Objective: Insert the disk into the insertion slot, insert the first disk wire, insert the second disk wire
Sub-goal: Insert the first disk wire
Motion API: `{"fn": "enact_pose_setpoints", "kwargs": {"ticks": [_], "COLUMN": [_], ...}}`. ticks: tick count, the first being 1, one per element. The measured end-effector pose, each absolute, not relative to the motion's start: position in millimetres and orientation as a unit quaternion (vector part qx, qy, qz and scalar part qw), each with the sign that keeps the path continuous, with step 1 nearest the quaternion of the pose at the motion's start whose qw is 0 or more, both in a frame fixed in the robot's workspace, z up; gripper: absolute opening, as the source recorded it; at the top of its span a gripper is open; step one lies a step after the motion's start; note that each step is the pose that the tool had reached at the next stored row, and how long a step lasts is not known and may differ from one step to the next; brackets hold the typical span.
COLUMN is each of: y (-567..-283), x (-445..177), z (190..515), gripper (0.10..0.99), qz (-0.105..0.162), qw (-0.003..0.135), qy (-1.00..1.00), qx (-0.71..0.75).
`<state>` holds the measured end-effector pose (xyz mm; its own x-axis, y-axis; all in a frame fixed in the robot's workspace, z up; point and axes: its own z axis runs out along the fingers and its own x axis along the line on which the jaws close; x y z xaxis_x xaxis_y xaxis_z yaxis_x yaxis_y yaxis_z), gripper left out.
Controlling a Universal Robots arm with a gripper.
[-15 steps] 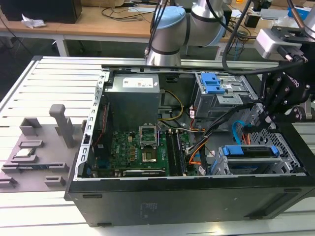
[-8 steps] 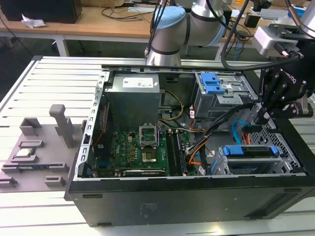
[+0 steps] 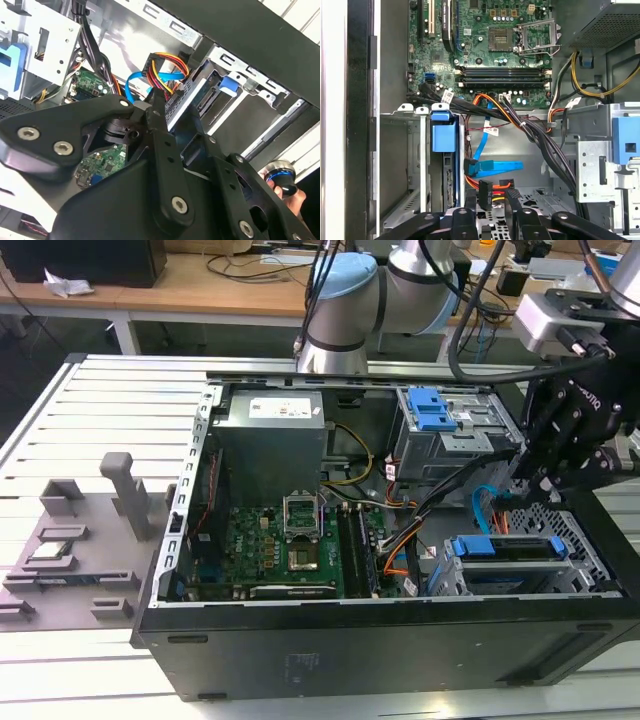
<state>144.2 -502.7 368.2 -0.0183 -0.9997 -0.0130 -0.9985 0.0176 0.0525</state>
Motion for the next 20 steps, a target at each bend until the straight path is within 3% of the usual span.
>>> {"fn": "enact_pose_setpoints", "kwargs": {"ticks": [16, 17, 18, 20], "y": [-503, -503, -503, -503], "x": [143, 143, 143, 143], "z": [352, 352, 352, 352], "gripper": [0.361, 0.349, 0.220, 0.173], "qz": [-0.013, -0.013, -0.013, -0.013], "qw": [0.024, 0.024, 0.024, 0.024], "qy": [-0.713, -0.713, -0.713, -0.713], "qx": [0.700, 0.700, 0.700, 0.700]}}
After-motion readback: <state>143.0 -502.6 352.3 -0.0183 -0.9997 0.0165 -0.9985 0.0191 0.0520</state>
